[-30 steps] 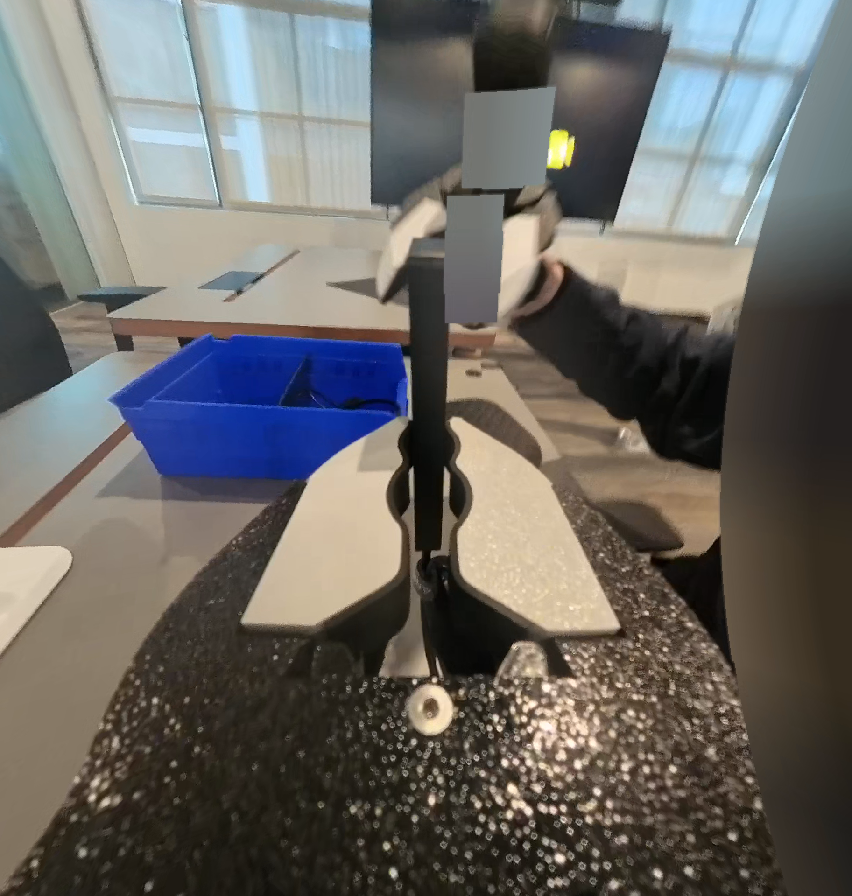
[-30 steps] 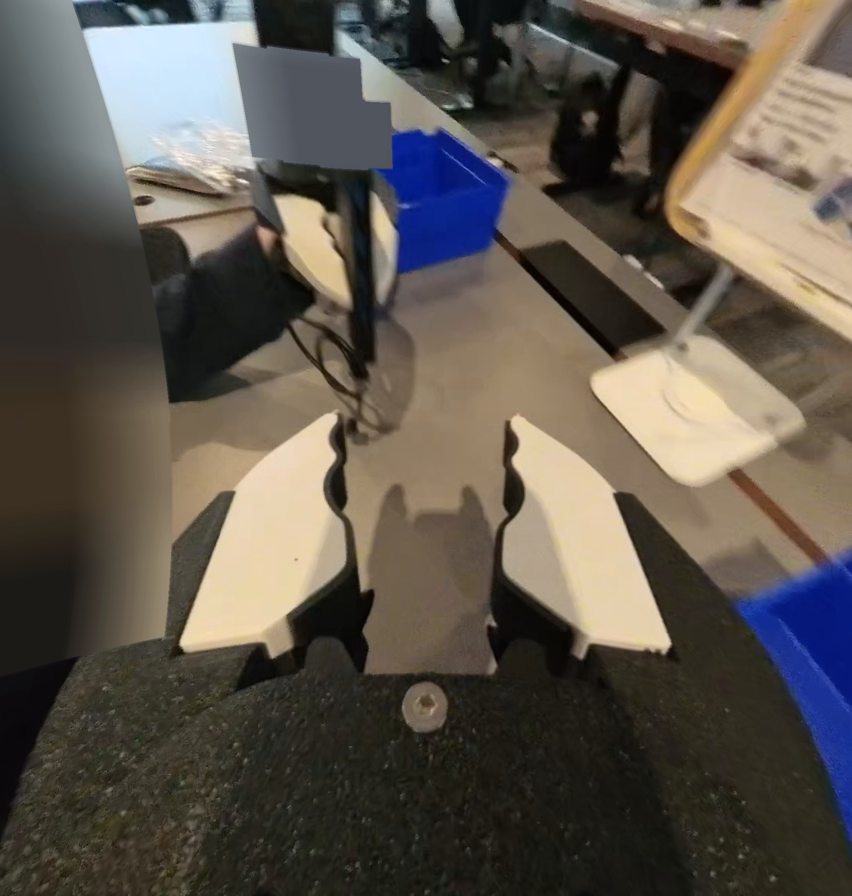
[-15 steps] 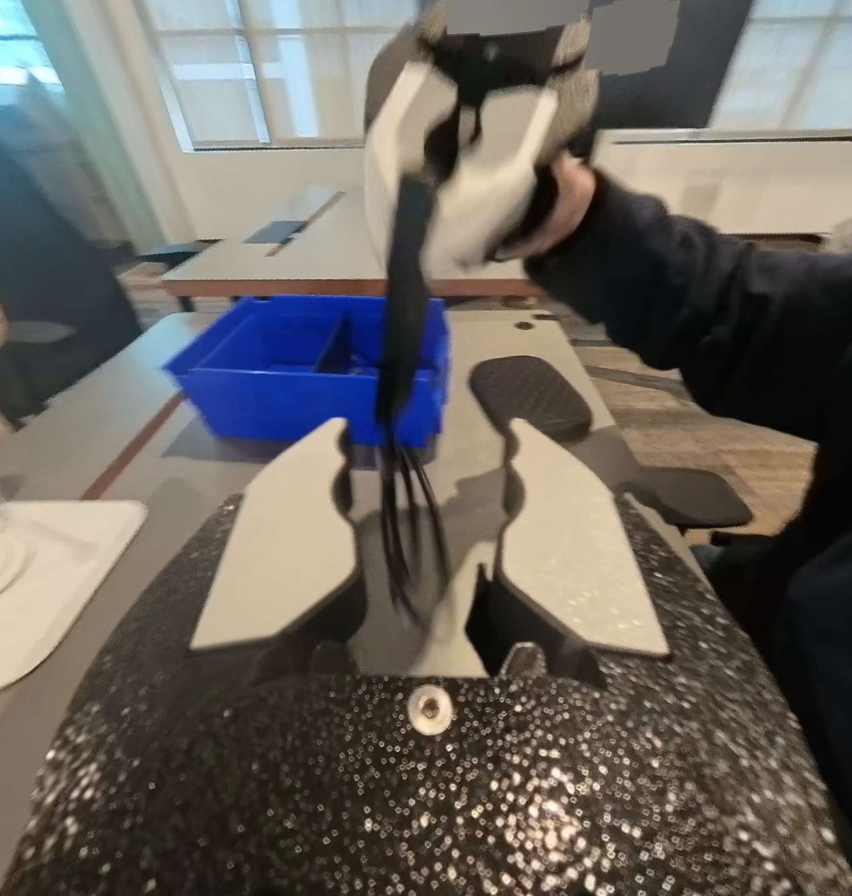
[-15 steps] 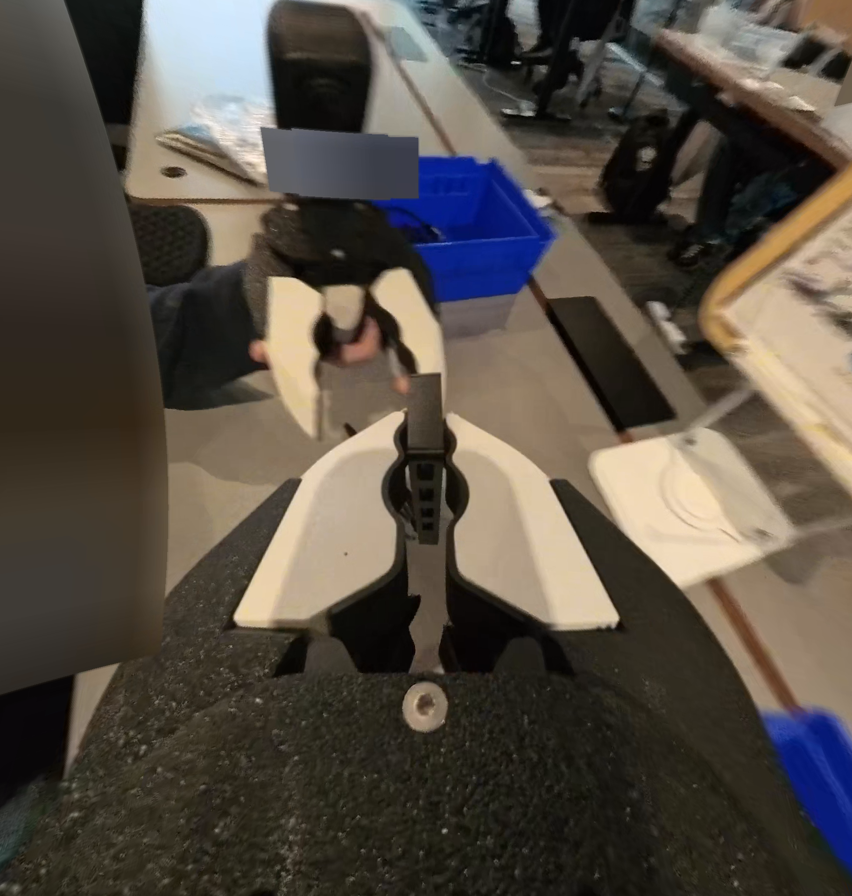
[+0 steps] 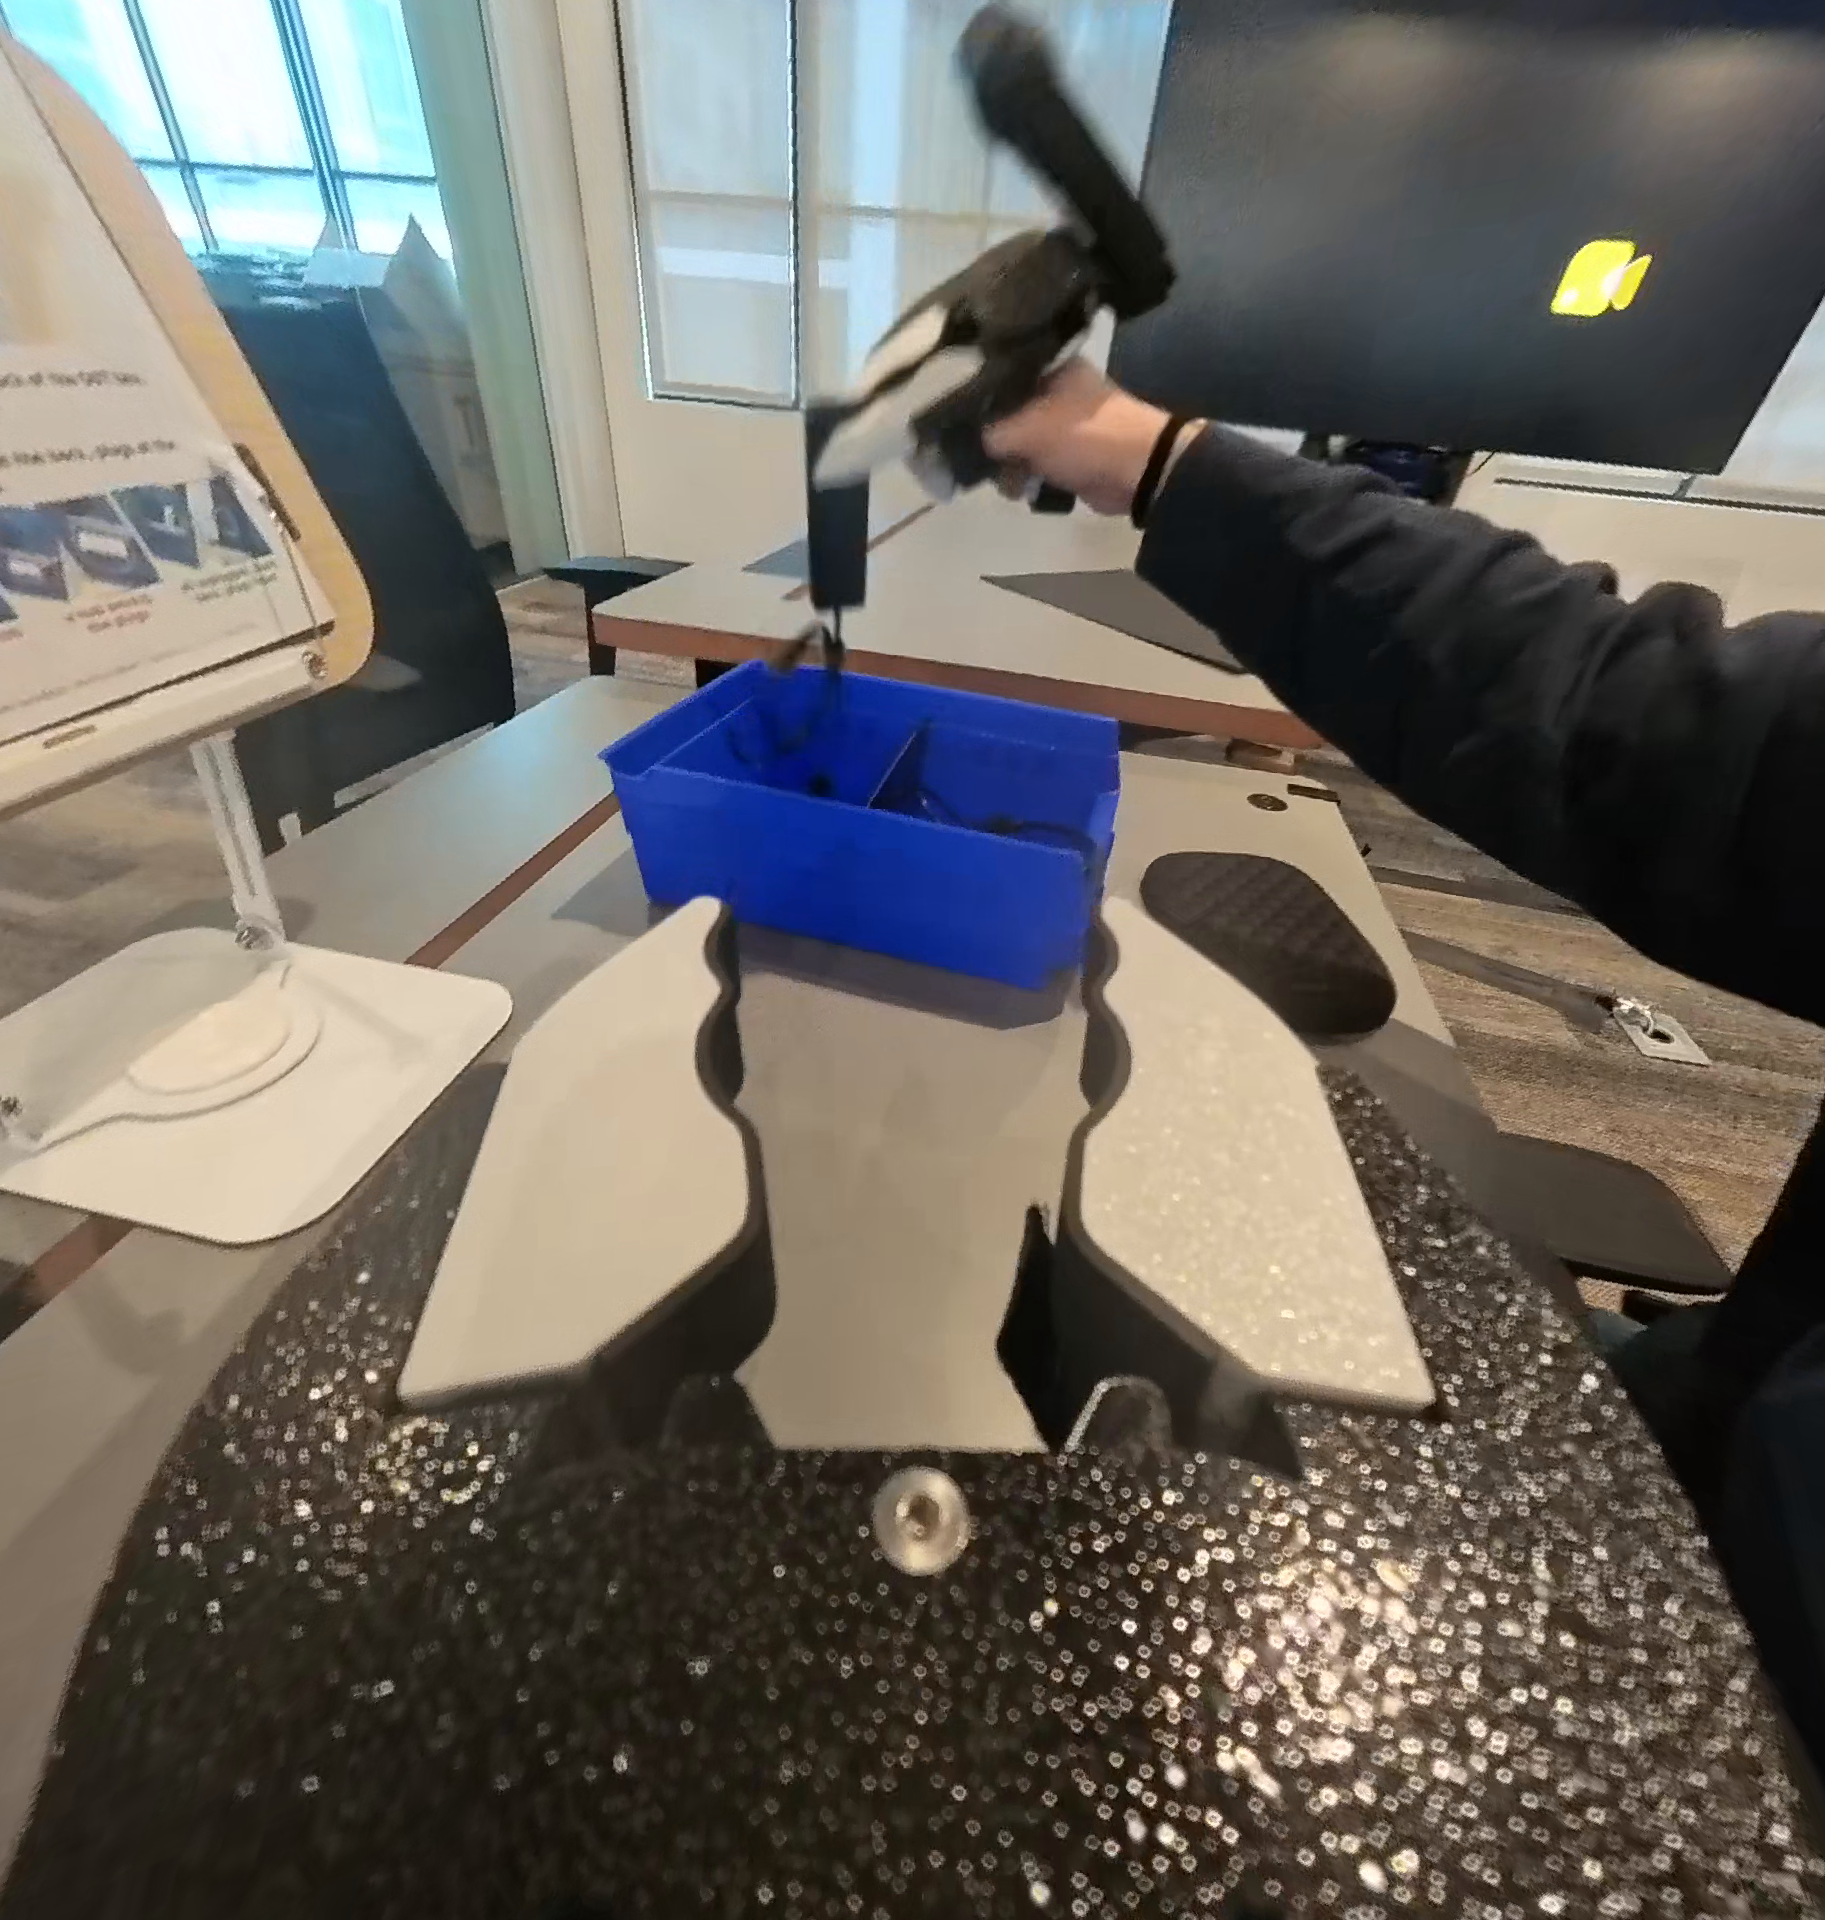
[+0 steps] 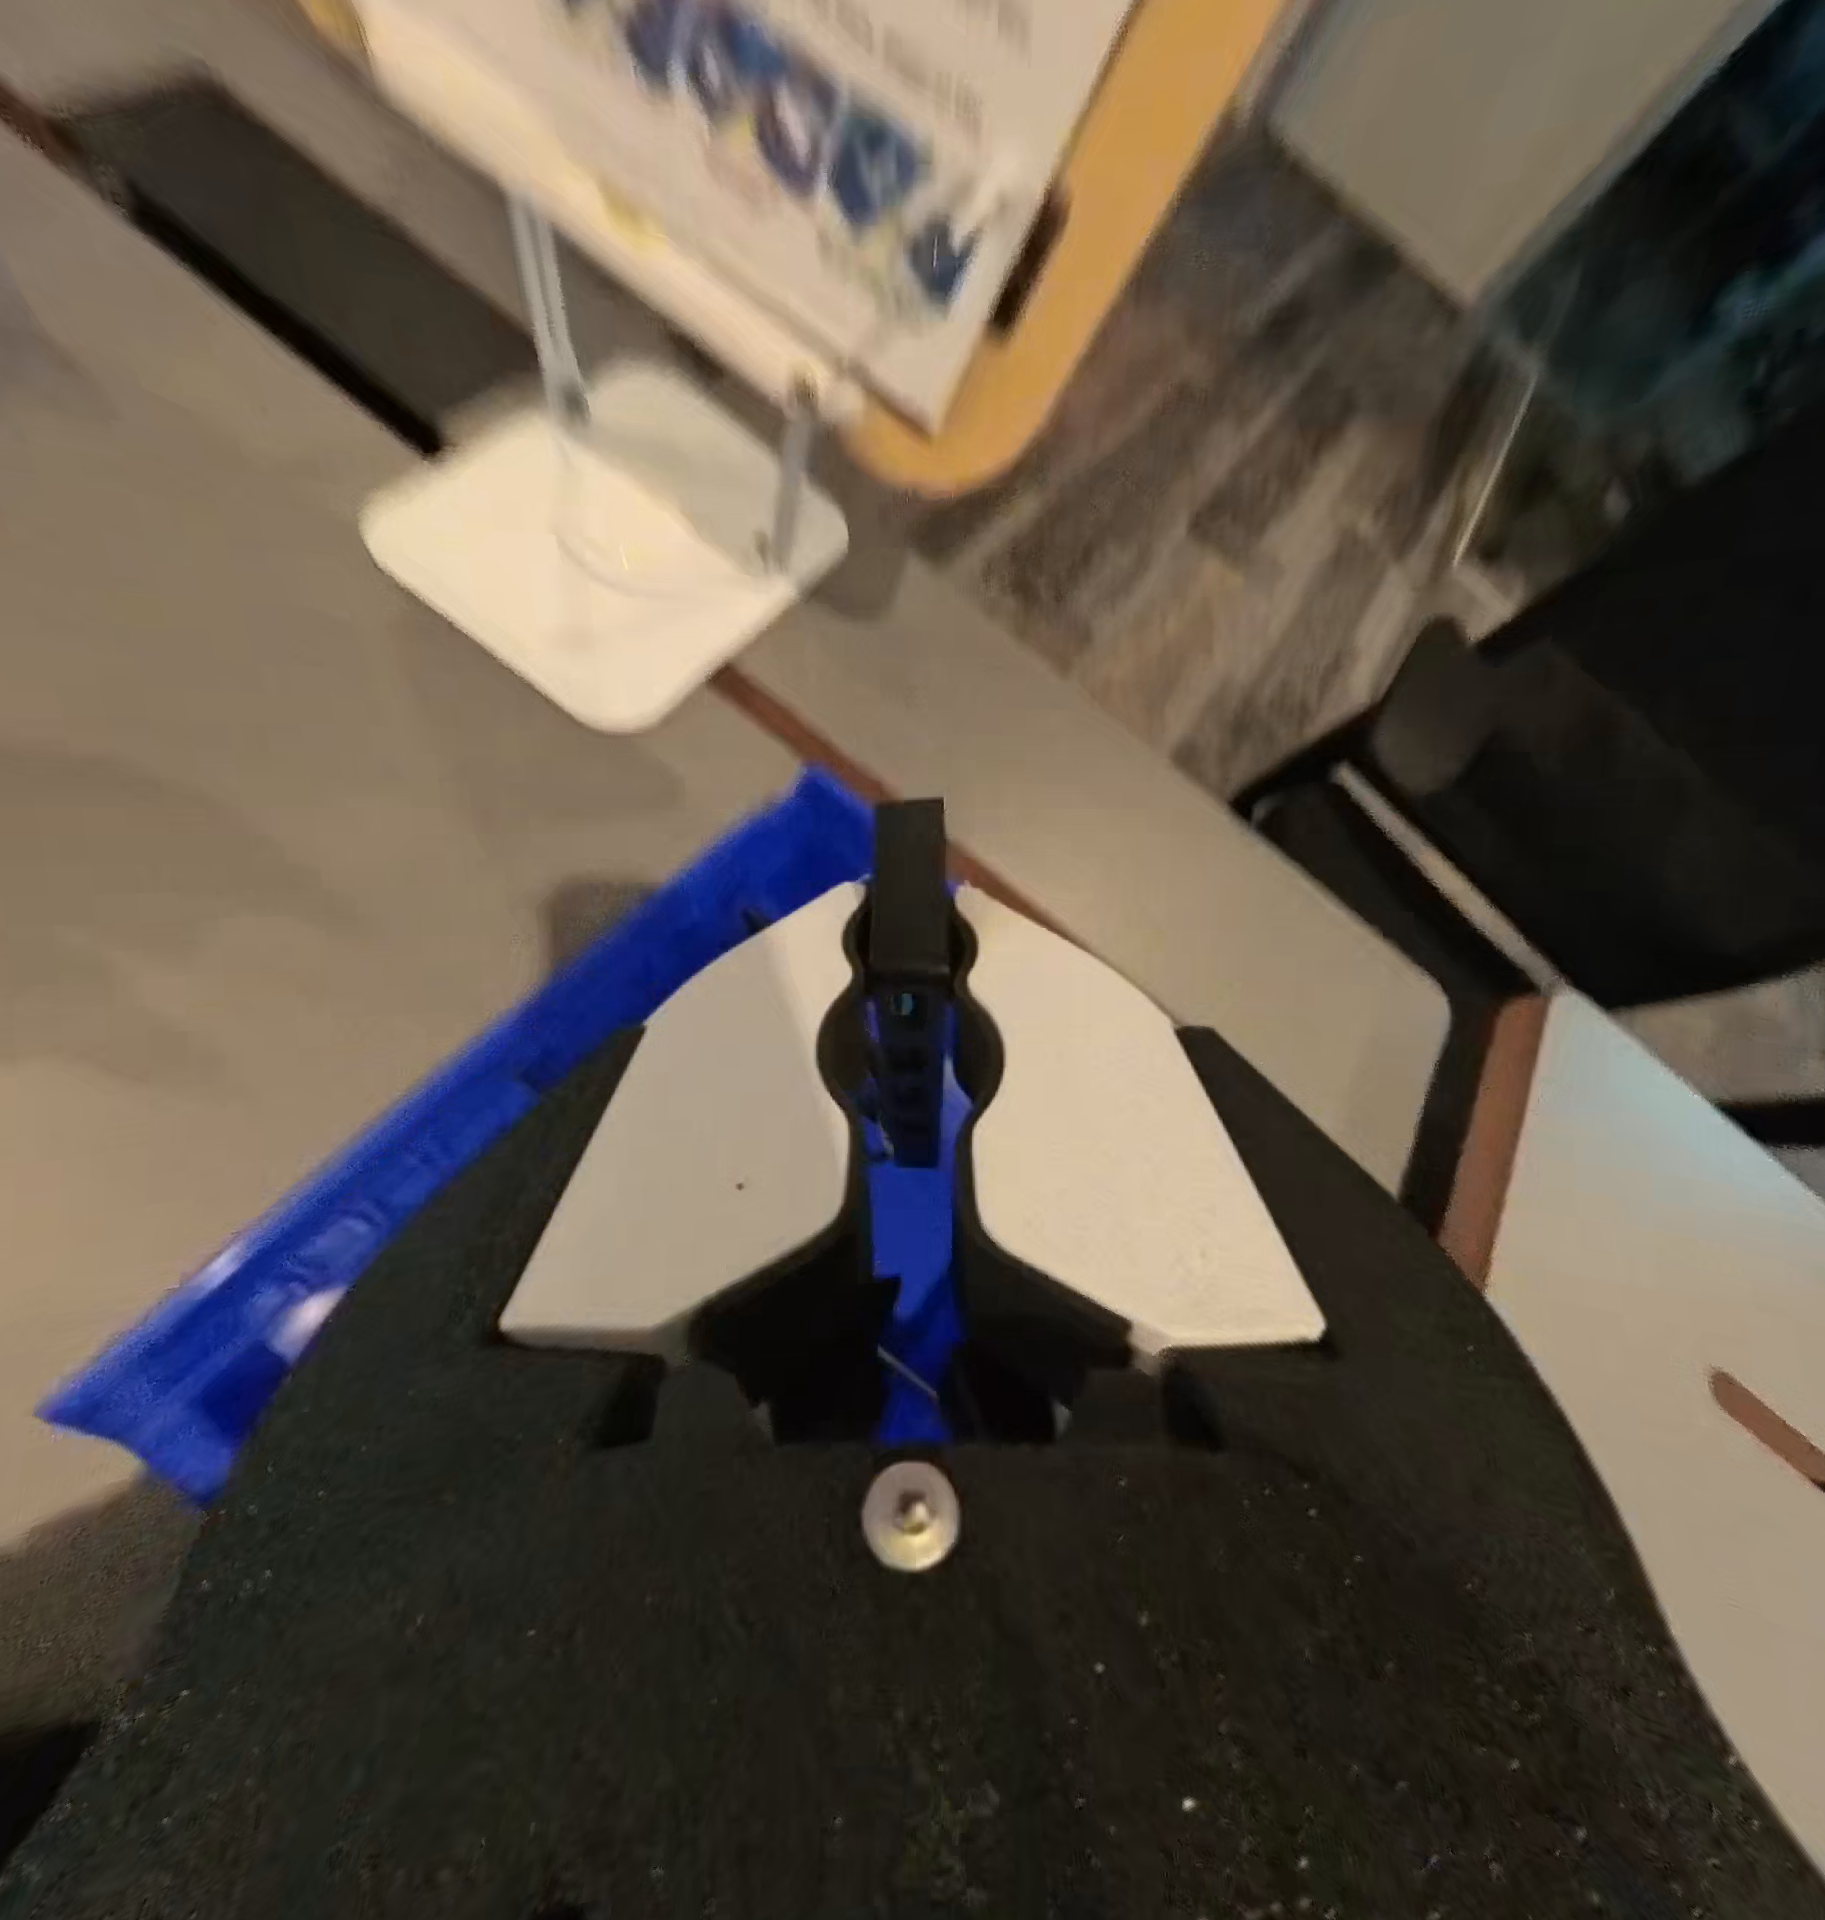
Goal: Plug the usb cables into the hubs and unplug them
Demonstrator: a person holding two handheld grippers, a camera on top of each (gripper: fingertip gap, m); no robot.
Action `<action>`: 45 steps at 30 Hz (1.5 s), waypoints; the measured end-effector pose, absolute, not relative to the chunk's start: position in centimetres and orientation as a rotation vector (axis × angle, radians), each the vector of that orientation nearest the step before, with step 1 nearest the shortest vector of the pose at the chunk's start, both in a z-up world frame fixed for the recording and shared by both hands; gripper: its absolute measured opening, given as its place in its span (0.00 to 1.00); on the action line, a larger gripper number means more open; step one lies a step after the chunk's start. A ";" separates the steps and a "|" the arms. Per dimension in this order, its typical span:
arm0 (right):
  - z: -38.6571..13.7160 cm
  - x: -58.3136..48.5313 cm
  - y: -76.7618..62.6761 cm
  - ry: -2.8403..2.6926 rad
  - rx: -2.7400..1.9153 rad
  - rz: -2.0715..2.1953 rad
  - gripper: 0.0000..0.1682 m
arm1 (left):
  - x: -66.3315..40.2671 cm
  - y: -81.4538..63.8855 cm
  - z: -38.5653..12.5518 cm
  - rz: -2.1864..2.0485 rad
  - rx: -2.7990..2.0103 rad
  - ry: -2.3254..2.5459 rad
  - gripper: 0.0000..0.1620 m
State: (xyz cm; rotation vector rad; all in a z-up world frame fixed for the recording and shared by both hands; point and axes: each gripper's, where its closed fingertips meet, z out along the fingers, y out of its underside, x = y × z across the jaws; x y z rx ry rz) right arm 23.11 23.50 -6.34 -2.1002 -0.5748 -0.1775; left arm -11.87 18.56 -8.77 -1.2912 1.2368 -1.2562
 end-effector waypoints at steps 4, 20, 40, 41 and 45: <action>-13.8 25.2 24.9 -0.809 -2.366 -0.474 0.07 | -11.5 18.9 -9.6 -1.238 -1.323 1.245 0.39; -10.4 19.8 25.5 -0.631 -2.223 -0.413 0.56 | -12.0 21.0 -10.6 -1.137 -1.391 1.198 0.37; -20.7 -6.6 19.6 -0.461 -1.583 0.199 0.51 | -21.0 33.2 -13.1 -0.418 -1.767 0.562 0.40; -20.9 -6.6 19.5 -0.454 -1.549 0.181 0.48 | -21.0 33.3 -13.2 -0.413 -1.769 0.565 0.40; -21.2 -7.6 19.2 -0.506 -1.521 0.163 0.46 | -21.4 33.7 -14.2 -0.354 -1.805 0.585 0.40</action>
